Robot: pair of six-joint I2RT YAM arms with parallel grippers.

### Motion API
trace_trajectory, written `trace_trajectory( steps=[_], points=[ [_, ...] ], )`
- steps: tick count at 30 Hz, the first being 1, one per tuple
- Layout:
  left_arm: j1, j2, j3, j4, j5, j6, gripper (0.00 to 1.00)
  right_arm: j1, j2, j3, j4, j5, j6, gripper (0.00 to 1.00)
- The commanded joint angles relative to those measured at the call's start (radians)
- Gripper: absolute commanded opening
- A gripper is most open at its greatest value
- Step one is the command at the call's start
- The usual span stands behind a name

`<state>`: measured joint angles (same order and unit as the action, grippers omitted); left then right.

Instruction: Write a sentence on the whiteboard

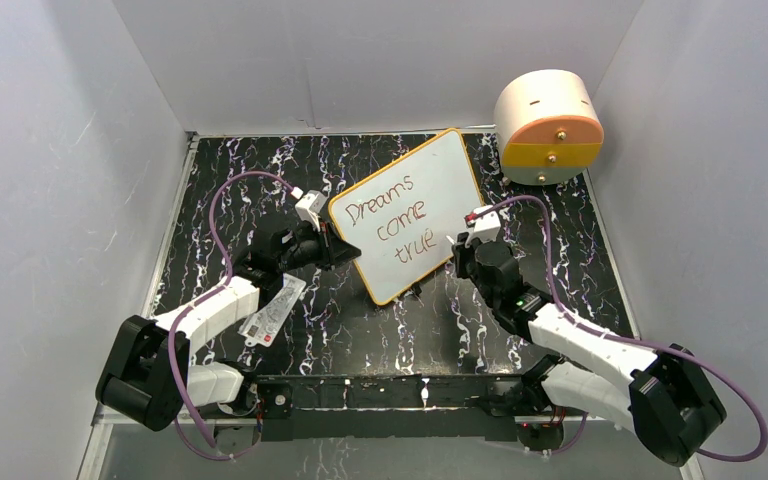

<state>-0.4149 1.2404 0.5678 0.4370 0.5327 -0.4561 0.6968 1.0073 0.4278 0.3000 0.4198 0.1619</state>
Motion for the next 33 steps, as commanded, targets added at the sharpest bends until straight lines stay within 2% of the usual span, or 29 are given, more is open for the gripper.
trace_trajectory(
  steps=[1, 14, 22, 28, 33],
  points=[
    [0.001, 0.016, 0.014, -0.086, -0.084, 0.045, 0.0, -0.015, 0.003, 0.0, 0.09, -0.023, 0.011, 0.0],
    [0.001, 0.019, 0.018, -0.088, -0.083, 0.045, 0.0, -0.024, 0.081, 0.019, 0.112, -0.076, 0.024, 0.0],
    [0.001, 0.005, 0.024, -0.097, -0.098, 0.03, 0.0, -0.026, -0.063, 0.027, 0.009, -0.021, 0.01, 0.0],
    [0.001, -0.029, 0.043, -0.128, -0.11, 0.005, 0.26, -0.026, -0.154, 0.006, -0.031, 0.022, -0.001, 0.0],
    [0.001, -0.088, 0.083, -0.21, -0.148, -0.006, 0.43, -0.026, -0.205, -0.012, -0.042, 0.042, -0.01, 0.0]
  ],
)
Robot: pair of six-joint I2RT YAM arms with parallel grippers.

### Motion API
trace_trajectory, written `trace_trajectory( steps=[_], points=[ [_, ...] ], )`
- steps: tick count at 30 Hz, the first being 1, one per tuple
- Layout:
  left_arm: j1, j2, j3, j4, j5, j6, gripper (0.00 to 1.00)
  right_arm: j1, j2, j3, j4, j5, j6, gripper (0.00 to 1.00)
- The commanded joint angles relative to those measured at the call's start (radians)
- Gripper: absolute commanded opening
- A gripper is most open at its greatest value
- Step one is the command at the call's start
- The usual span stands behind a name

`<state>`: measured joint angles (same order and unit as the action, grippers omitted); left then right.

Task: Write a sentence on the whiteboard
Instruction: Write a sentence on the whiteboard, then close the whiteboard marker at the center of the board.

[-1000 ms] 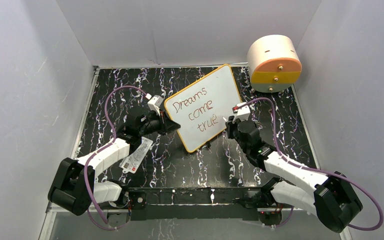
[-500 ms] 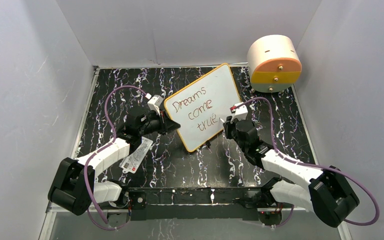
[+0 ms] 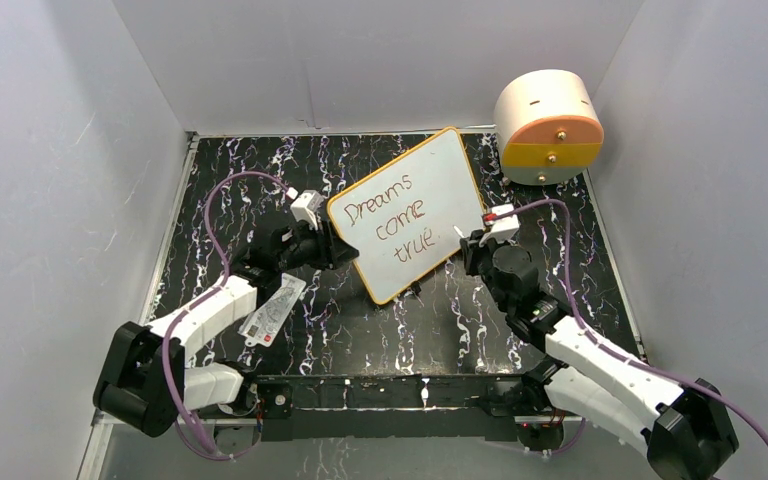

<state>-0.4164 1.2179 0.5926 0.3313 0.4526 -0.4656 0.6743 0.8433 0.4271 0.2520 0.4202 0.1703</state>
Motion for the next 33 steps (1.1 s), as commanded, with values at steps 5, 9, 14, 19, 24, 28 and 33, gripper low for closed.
trace_trajectory(
  steps=[5, 9, 14, 19, 24, 28, 33],
  points=[
    [0.002, -0.164, 0.125, -0.255, -0.15, 0.011, 0.56, -0.004, -0.09, -0.027, 0.003, 0.053, -0.021, 0.0],
    [0.004, -0.231, 0.202, -0.444, -0.319, 0.018, 0.64, -0.004, -0.144, -0.046, 0.001, 0.063, -0.016, 0.0],
    [0.007, -0.282, 0.265, -0.581, -0.524, 0.032, 0.72, -0.004, -0.216, -0.07, 0.002, 0.081, -0.01, 0.0],
    [0.014, -0.243, 0.36, -0.703, -0.667, 0.071, 0.74, -0.004, -0.263, -0.083, -0.008, 0.103, -0.003, 0.0],
    [0.066, -0.114, 0.452, -0.789, -0.74, 0.114, 0.72, -0.004, -0.286, -0.089, -0.012, 0.111, 0.001, 0.0],
    [0.184, -0.023, 0.47, -0.787, -0.683, 0.133, 0.69, -0.004, -0.288, -0.09, -0.017, 0.115, 0.005, 0.0],
    [0.295, 0.124, 0.514, -0.788, -0.62, 0.181, 0.63, -0.004, -0.292, -0.092, -0.017, 0.115, 0.009, 0.0]
  ],
)
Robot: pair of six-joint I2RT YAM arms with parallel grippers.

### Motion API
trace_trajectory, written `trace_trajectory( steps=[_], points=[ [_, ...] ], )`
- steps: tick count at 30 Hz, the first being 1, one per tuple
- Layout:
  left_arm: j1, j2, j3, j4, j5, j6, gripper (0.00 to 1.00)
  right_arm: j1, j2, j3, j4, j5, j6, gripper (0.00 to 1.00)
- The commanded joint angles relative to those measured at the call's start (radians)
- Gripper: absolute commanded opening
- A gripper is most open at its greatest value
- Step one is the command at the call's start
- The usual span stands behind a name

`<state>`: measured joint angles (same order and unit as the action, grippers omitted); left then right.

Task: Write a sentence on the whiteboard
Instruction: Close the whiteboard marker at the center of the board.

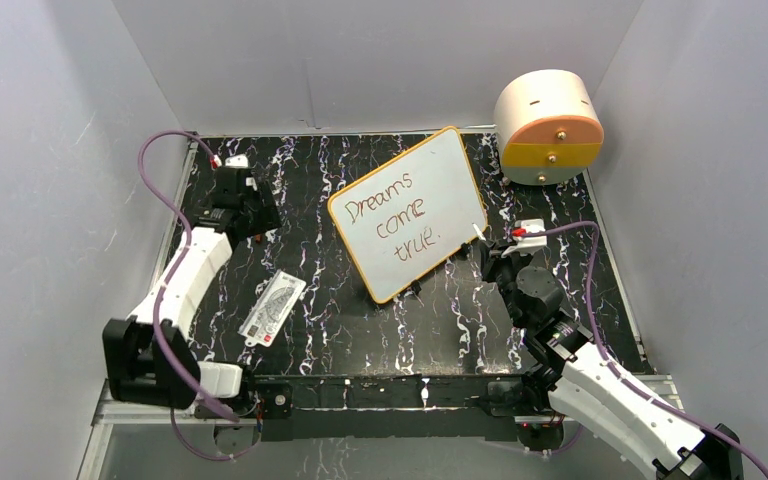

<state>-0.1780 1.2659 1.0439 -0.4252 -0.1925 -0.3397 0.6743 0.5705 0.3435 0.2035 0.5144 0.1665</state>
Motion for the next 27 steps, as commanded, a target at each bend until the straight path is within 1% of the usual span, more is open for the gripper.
trace_trajectory(
  steps=[1, 3, 7, 8, 9, 16, 20, 27],
  points=[
    [0.071, 0.111, 0.073, -0.033, 0.034, 0.065, 0.61, -0.004, -0.02, -0.01, 0.031, 0.022, 0.013, 0.0],
    [0.104, 0.178, 0.092, -0.038, 0.056, 0.083, 0.58, -0.004, -0.021, -0.011, 0.031, 0.021, 0.012, 0.0],
    [0.173, 0.291, 0.125, -0.04, 0.097, 0.109, 0.46, -0.004, -0.021, -0.011, 0.033, 0.017, 0.012, 0.0],
    [0.176, 0.325, 0.14, -0.042, 0.107, 0.116, 0.44, -0.004, -0.021, -0.01, 0.034, 0.015, 0.012, 0.0],
    [0.202, 0.351, 0.154, -0.043, 0.112, 0.121, 0.42, -0.004, -0.018, -0.011, 0.035, 0.013, 0.013, 0.0],
    [0.214, 0.519, 0.299, -0.107, 0.111, 0.168, 0.32, -0.003, -0.017, -0.011, 0.034, 0.013, 0.011, 0.0],
    [0.213, 0.59, 0.352, -0.146, 0.115, 0.184, 0.3, -0.004, -0.016, -0.01, 0.036, 0.015, 0.009, 0.0],
    [0.214, 0.653, 0.39, -0.177, 0.149, 0.201, 0.28, -0.004, -0.005, -0.011, 0.038, 0.016, 0.01, 0.0]
  ],
)
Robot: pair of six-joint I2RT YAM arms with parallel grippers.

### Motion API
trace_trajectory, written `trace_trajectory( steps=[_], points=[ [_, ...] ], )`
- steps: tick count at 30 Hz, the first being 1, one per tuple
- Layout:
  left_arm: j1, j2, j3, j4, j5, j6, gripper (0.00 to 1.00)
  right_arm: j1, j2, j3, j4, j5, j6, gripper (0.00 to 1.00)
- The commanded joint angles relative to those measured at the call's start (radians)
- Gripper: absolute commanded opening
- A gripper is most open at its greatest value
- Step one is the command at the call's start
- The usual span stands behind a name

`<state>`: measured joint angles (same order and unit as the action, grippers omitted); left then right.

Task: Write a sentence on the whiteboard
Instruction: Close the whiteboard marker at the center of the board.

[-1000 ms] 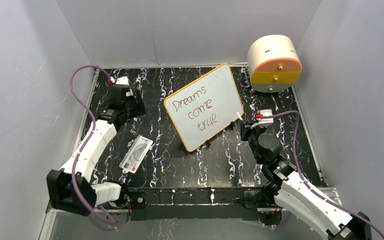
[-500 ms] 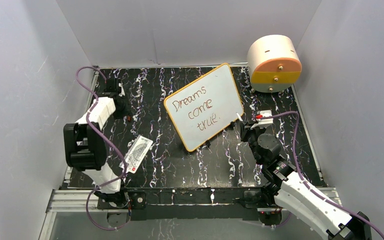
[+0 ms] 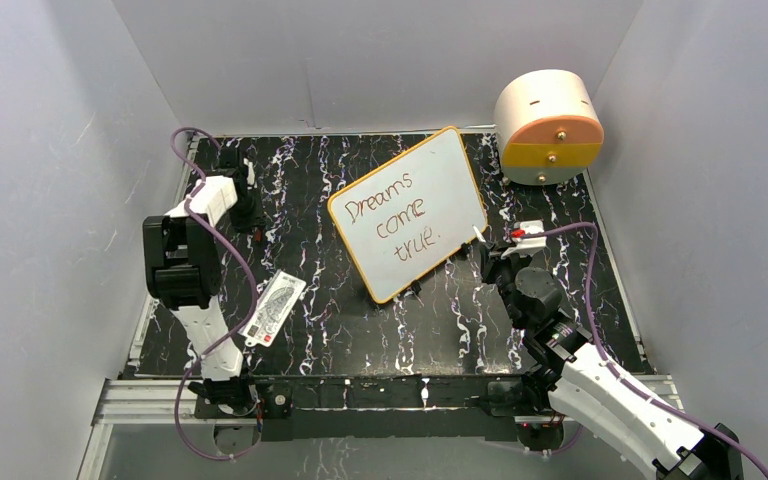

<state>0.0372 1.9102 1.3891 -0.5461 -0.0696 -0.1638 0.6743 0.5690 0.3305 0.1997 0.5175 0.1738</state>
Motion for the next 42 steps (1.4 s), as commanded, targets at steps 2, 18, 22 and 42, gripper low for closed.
trace_trajectory(
  steps=[2, 18, 22, 42],
  points=[
    [-0.001, 0.018, 0.045, -0.06, 0.039, 0.027, 0.28, -0.004, 0.003, 0.003, 0.041, 0.011, 0.001, 0.0],
    [-0.001, 0.115, 0.073, -0.086, 0.004, 0.057, 0.24, -0.004, -0.002, 0.002, 0.04, 0.011, 0.0, 0.0],
    [-0.003, 0.127, 0.074, -0.089, 0.008, 0.06, 0.24, -0.004, 0.0, 0.004, 0.038, 0.012, 0.001, 0.0],
    [-0.002, -0.046, -0.008, -0.023, 0.069, 0.062, 0.0, -0.004, 0.015, 0.012, 0.038, -0.029, -0.007, 0.0]
  ],
)
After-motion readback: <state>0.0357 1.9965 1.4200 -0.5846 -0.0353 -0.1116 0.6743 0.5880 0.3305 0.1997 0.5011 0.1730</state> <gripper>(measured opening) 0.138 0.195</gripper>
